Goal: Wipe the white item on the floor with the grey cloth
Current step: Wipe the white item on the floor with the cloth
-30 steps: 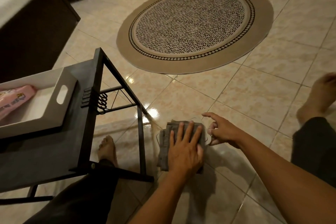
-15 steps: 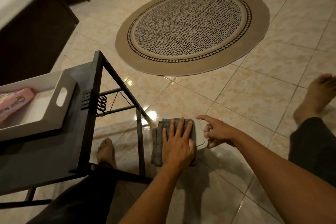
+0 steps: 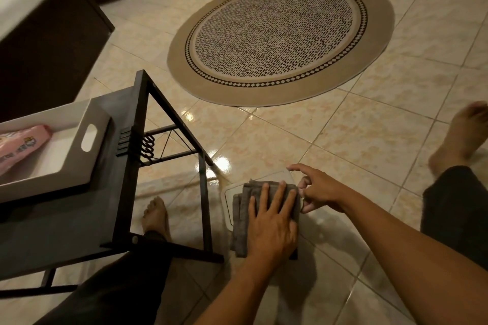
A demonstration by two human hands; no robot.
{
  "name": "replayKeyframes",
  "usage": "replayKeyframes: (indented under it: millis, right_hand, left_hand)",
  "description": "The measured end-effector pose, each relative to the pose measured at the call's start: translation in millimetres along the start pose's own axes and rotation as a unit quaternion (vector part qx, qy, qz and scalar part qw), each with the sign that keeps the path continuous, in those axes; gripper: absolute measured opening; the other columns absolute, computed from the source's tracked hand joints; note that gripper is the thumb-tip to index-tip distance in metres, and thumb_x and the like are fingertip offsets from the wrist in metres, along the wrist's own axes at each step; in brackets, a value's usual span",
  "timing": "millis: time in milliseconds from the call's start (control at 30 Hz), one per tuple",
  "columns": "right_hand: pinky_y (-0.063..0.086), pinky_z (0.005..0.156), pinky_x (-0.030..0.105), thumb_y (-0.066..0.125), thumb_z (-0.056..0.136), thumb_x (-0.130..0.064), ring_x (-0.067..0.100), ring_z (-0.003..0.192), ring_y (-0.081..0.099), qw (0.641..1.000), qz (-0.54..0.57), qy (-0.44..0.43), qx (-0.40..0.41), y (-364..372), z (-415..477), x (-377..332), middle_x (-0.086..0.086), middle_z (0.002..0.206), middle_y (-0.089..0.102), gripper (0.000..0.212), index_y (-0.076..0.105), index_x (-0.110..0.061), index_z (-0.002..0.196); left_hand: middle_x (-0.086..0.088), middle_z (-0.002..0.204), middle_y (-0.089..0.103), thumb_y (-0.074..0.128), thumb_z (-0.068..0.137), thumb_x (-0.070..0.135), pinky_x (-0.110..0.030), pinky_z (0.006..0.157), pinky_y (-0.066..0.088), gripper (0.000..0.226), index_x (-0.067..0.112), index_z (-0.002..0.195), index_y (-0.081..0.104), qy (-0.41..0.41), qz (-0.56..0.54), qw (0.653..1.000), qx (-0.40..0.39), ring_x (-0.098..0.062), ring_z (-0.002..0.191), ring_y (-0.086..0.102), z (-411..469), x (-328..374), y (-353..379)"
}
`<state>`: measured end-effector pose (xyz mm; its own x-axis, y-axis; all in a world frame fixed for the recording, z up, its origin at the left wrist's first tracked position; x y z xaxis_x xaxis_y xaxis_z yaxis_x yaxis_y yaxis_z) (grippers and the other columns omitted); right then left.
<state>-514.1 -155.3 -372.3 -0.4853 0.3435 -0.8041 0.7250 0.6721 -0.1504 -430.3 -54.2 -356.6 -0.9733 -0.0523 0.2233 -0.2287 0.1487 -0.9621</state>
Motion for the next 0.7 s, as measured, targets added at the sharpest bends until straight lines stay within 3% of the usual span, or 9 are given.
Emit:
replayKeyframes:
  millis: [100, 200, 300, 433, 533, 600, 700]
  right_hand:
    - [0.064, 0.066, 0.043, 0.050, 0.089, 0.014, 0.024, 0.067, 0.061, 1.000, 0.003, -0.005, 0.003, 4.1, -1.7, 0.8, 0.014, 0.093, 0.052, 0.070, 0.043, -0.031, 0.143]
    - [0.064, 0.066, 0.040, 0.052, 0.089, 0.012, 0.024, 0.068, 0.062, 1.000, -0.003, -0.005, 0.018, 4.3, -4.2, 2.1, 0.014, 0.093, 0.054, 0.070, 0.043, -0.031, 0.143]
    - [0.063, 0.063, 0.037, 0.053, 0.088, 0.014, 0.023, 0.068, 0.060, 1.000, -0.007, -0.006, 0.013, 2.7, -2.1, -2.7, 0.014, 0.093, 0.054, 0.070, 0.044, -0.029, 0.143]
    - [0.063, 0.066, 0.043, 0.046, 0.084, 0.021, 0.025, 0.069, 0.056, 1.000, -0.012, -0.006, -0.009, 5.3, 1.2, -9.0, 0.017, 0.090, 0.051, 0.074, 0.045, -0.029, 0.139]
    - [0.062, 0.063, 0.039, 0.049, 0.086, 0.019, 0.024, 0.067, 0.057, 1.000, -0.017, -0.005, 0.000, 5.4, -0.5, -9.2, 0.016, 0.090, 0.051, 0.076, 0.042, -0.033, 0.141]
    - [0.061, 0.060, 0.036, 0.053, 0.087, 0.017, 0.025, 0.067, 0.058, 1.000, -0.014, -0.002, 0.005, 4.8, -0.4, -8.1, 0.015, 0.093, 0.052, 0.078, 0.040, -0.034, 0.145]
    - [0.062, 0.062, 0.039, 0.050, 0.086, 0.017, 0.024, 0.067, 0.059, 1.000, -0.025, -0.003, -0.001, 7.0, -0.1, -10.4, 0.015, 0.093, 0.053, 0.076, 0.041, -0.031, 0.143]
  left_hand:
    - [0.003, 0.167, -0.008, 0.016, 0.093, 0.045, -0.052, 0.122, -0.005, 0.066, 0.037, 0.158, 0.007, -0.059, 0.010, 0.998, 0.002, -0.025, 0.153, -0.011, 23.5, -32.4, -10.0]
    - [0.002, 0.166, -0.017, 0.016, 0.096, 0.047, -0.050, 0.123, -0.005, 0.066, 0.038, 0.158, -0.005, -0.121, 0.004, 0.993, -0.007, -0.024, 0.153, -0.015, 28.4, -61.2, -13.9]
    - [0.003, 0.165, -0.020, 0.008, 0.094, 0.052, -0.049, 0.122, -0.009, 0.066, 0.040, 0.157, -0.007, -0.086, -0.013, 0.996, -0.009, -0.022, 0.151, -0.020, 20.5, -44.2, -11.4]
    - [0.005, 0.165, -0.018, 0.009, 0.094, 0.054, -0.054, 0.122, -0.009, 0.066, 0.041, 0.157, -0.004, -0.029, 0.010, 1.000, -0.005, -0.023, 0.151, -0.021, 37.0, -13.0, -8.1]
    - [0.004, 0.164, -0.021, 0.013, 0.099, 0.052, -0.059, 0.119, -0.012, 0.062, 0.042, 0.156, -0.011, -0.108, 0.012, 0.994, -0.005, -0.025, 0.151, -0.021, 40.5, -38.2, -8.5]
    - [0.002, 0.164, -0.023, 0.004, 0.094, 0.053, -0.062, 0.118, -0.012, 0.064, 0.041, 0.155, -0.013, -0.179, -0.010, 0.984, -0.004, -0.026, 0.150, -0.022, 26.7, -52.9, -7.5]
    - [0.003, 0.164, -0.022, -0.001, 0.089, 0.056, -0.061, 0.117, -0.015, 0.069, 0.042, 0.156, -0.009, -0.128, -0.023, 0.991, -0.013, -0.027, 0.150, -0.024, 18.9, -23.1, -3.2]
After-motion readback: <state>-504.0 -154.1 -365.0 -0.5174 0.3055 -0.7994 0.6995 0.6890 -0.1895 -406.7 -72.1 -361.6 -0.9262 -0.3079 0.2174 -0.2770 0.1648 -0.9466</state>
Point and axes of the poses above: each hand's wrist, its own z-axis towards the middle knuckle, its own y-axis out of the palm, x = y × z, the point moved 9 cm from there along z, towards the middle knuckle
